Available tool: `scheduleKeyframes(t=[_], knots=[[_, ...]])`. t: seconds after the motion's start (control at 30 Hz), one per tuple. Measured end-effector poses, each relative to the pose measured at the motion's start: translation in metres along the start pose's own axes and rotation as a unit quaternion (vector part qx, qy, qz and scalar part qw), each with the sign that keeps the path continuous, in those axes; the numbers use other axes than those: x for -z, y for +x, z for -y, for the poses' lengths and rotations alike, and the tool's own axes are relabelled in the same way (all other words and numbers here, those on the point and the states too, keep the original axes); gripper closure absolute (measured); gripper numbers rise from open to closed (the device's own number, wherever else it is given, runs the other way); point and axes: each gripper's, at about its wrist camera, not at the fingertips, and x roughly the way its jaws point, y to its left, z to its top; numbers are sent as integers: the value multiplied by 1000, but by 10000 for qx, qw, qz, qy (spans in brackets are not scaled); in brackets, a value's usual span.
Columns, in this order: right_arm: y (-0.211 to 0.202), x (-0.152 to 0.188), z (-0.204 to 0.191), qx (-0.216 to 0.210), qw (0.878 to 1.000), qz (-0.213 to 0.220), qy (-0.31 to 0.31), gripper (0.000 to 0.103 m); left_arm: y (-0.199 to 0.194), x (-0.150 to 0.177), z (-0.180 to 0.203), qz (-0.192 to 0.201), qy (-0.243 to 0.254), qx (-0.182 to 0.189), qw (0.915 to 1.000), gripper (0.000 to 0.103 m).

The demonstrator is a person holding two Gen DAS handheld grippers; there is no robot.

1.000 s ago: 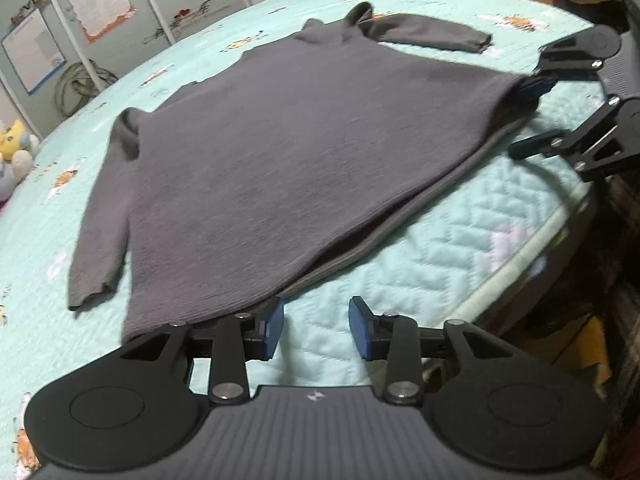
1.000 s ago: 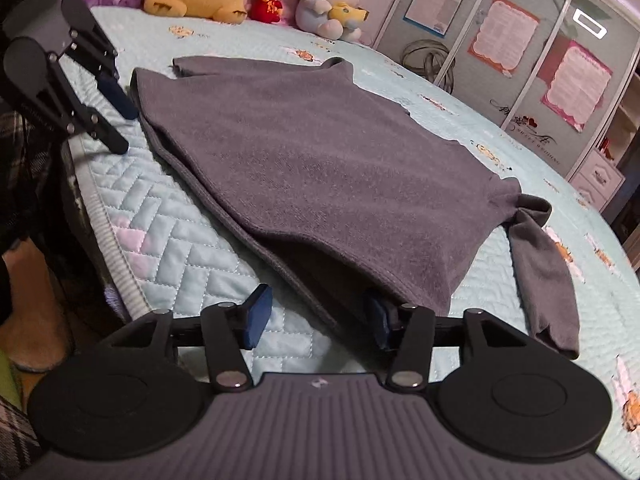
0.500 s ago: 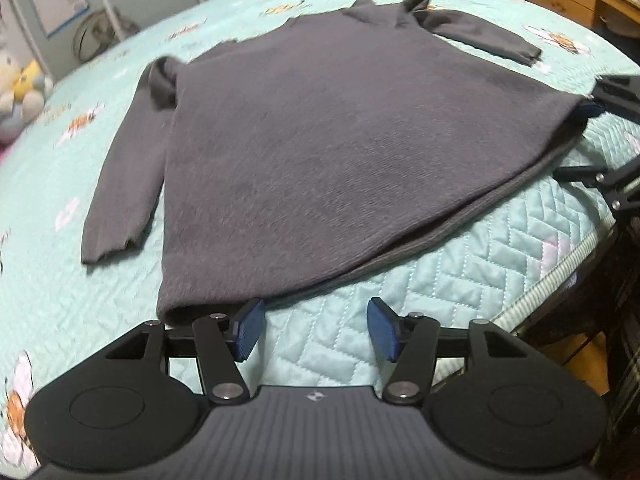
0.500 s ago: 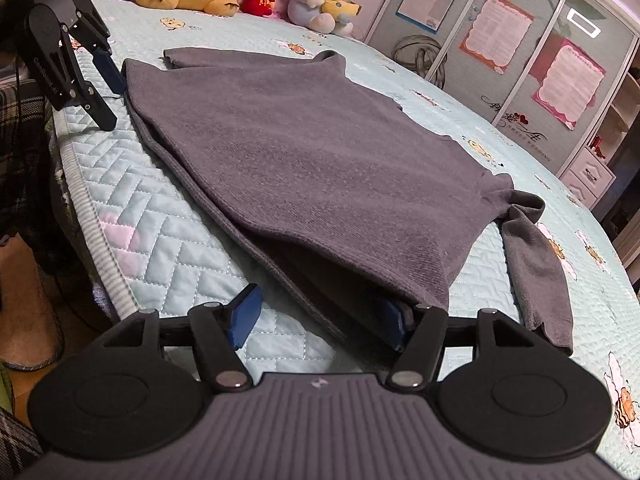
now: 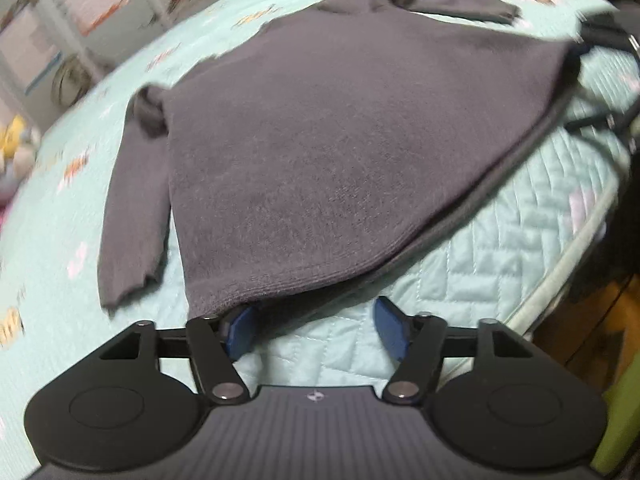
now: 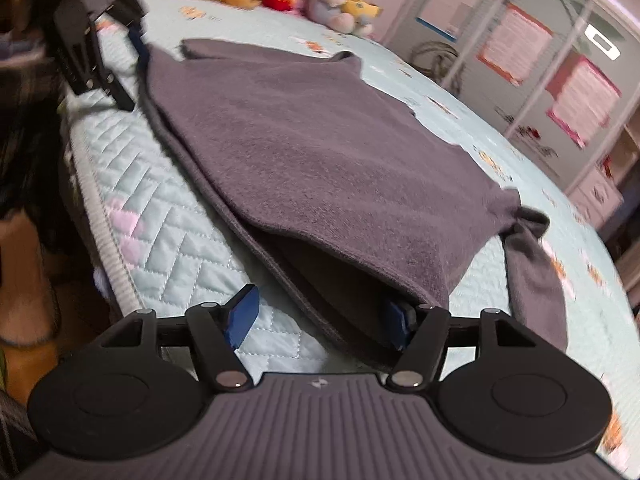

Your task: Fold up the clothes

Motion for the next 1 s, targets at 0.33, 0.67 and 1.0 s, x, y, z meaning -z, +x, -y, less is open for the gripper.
scheduleKeyframes(t=[0.33,0.67,1.0], knots=[[6,-8,-6,333,9985,142,-411,60,11,-11,-11,-20,229,241,9994,61],[-5,-11,-3,-95,9952,-298,-924,102,-4,-3,-7,-185,624,365,9972,101],[-6,0,13,-573,9962,-602,-262,95,-4,11,1,-156,552,67,9983,100]])
